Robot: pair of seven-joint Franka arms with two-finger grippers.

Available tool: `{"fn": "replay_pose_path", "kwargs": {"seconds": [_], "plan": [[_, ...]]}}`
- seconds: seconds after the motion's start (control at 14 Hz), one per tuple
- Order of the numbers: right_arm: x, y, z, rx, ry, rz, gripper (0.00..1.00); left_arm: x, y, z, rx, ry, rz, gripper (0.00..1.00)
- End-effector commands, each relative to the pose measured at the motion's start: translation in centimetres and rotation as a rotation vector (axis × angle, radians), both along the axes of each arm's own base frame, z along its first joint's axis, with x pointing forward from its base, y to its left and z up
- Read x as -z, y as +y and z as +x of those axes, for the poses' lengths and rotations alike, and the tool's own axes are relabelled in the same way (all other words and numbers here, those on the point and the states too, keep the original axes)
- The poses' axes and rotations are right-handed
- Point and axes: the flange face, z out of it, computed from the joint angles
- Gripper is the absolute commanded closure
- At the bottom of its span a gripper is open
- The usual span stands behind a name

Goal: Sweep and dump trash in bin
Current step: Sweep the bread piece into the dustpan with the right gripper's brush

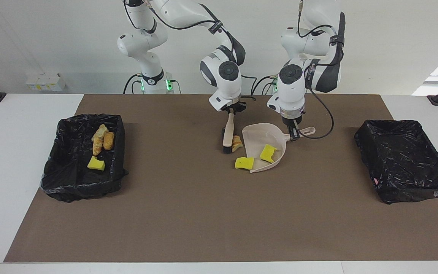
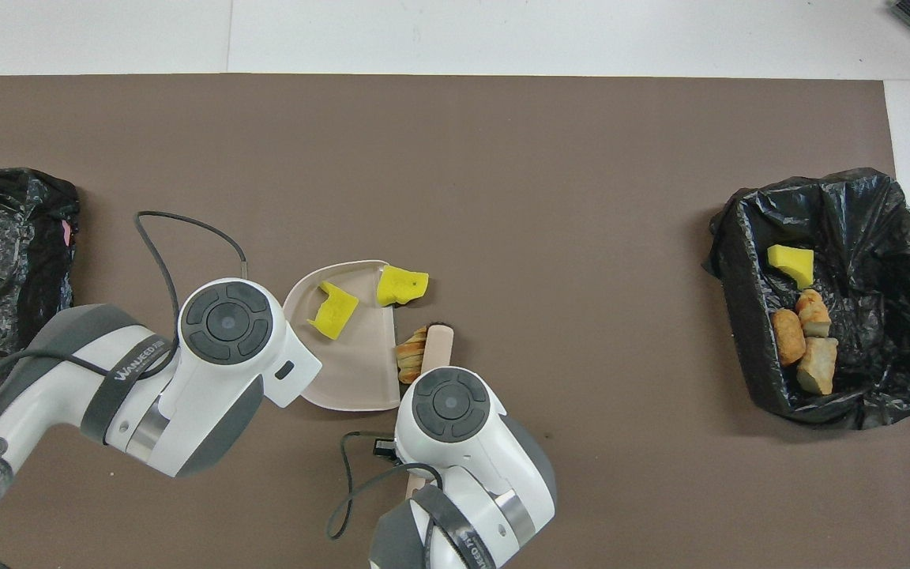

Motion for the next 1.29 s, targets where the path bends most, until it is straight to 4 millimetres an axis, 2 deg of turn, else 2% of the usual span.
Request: {"fn": "replay_pose_path", "kwargs": {"seconds": [0.0, 0.07, 0.21, 0.36, 0.5, 0.64, 0.79, 1.0, 1.07, 1.15, 1.22], "plan": [[-0.7, 3.3, -0.1, 0.006, -0.005, 0.113, 1.0, 0.1, 0.1, -0.7, 0.031, -0.011, 0.001, 1.0], [-1.2, 3.6, -0.3, -0.023, -0.023, 0.113, 1.0, 0.1, 0.1, -0.7, 0.032, -0.013, 0.0, 1.0], [-2.3, 2.5, 1.3, -0.009, -0.01, 0.108, 1.0, 0.1, 0.1, -0.7, 0.021, -0.018, -0.003, 1.0], [-2.9, 1.9, 2.0, -0.027, -0.013, 0.073, 1.0, 0.0, 0.2, -0.4, 0.019, -0.032, -0.012, 1.0], [-3.0, 0.4, 2.6, -0.118, -0.032, -0.047, 1.0, 0.1, 0.1, -0.4, 0.016, -0.032, -0.012, 1.0], [-4.0, -1.2, 3.6, -0.202, -0.038, -0.18, 1.0, 0.1, 0.1, -0.5, 0.015, -0.031, -0.013, 1.0], [-3.7, -2.3, 4.5, -0.248, -0.076, -0.246, 1.0, 0.1, 0.2, -0.5, 0.013, -0.03, -0.012, 1.0], [-3.0, -5.7, 8.1, -0.223, -0.098, -0.26, 1.0, 0.1, 0.3, -0.5, 0.004, -0.031, -0.012, 1.0], [-2.5, -6.1, 8.9, -0.257, -0.092, -0.247, 1.0, 0.2, 0.3, -0.6, 0.002, -0.029, -0.013, 1.0], [-3.1, -5.8, 9.3, -0.304, -0.095, -0.232, 1.0, 0.2, 0.3, -0.7, 0.001, -0.028, -0.013, 1.0], [-2.4, -5.4, 9.8, -0.336, -0.09, -0.225, 1.0, 0.3, 0.4, -0.8, 0.002, -0.024, -0.011, 1.0]]}}
